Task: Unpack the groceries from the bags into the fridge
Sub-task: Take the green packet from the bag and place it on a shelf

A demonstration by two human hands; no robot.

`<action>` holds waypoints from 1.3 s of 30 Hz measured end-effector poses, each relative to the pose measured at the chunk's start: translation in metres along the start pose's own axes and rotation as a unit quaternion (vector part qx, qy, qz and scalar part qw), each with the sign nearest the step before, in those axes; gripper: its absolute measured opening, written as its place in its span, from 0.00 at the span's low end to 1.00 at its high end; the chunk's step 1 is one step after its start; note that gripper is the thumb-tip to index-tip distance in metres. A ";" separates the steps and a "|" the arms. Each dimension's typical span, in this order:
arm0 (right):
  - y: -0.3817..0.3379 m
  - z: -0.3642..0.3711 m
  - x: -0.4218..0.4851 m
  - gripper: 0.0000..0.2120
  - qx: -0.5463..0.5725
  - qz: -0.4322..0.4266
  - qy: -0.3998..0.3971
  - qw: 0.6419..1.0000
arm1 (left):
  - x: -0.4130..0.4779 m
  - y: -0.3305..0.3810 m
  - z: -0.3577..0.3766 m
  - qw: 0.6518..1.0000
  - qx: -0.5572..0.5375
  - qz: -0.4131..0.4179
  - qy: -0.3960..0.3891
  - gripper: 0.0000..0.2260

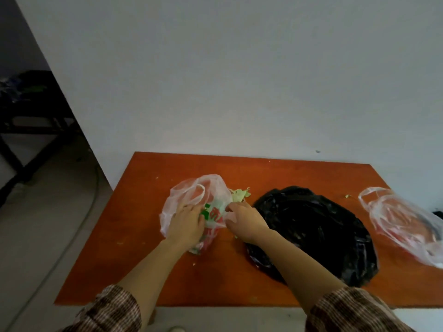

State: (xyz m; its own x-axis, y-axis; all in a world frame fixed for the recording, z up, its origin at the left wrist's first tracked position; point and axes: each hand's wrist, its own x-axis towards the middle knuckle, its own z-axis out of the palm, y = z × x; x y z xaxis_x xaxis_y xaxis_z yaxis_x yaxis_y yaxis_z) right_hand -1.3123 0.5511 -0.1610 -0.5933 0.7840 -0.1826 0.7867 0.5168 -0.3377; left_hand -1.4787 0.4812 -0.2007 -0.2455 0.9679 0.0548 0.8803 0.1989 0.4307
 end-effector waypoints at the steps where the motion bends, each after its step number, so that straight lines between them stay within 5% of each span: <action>1: -0.006 0.003 0.014 0.17 0.007 0.004 0.007 1.000 | 0.010 -0.009 0.002 1.000 0.005 0.018 -0.012 0.12; 7: -0.033 0.036 0.097 0.13 0.047 0.079 0.001 0.996 | 0.062 -0.063 0.013 0.982 0.059 0.127 -0.129 0.18; 15: -0.021 0.069 0.118 0.14 -0.121 0.199 -0.092 0.968 | 0.080 -0.099 0.037 0.958 0.080 0.162 -0.224 0.36; 19: 0.000 0.073 0.114 0.17 0.005 0.295 -0.125 0.947 | 0.079 -0.114 0.049 0.963 0.005 0.108 -0.248 0.46; 24: -0.001 0.077 0.128 0.14 0.073 0.312 -0.067 0.945 | 0.086 -0.119 0.049 0.950 -0.024 0.115 -0.288 0.52; 31: -0.006 0.091 0.154 0.40 0.112 0.395 -0.118 0.904 | 0.104 -0.129 0.053 0.935 -0.028 0.087 -0.343 0.56; 39: -0.008 0.091 0.166 0.19 0.334 0.430 -0.045 0.838 | 0.110 -0.132 0.047 0.922 -0.026 0.082 -0.377 0.53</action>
State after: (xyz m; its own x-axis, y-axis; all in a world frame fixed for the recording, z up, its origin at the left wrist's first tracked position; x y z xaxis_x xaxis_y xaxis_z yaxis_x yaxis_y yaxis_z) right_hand -1.4329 0.6460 -0.2724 0.1092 0.7228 -0.6824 0.6778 -0.5563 -0.4808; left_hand -1.6027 0.5687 -0.2935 0.2589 0.8201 -0.5104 0.8548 0.0516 0.5165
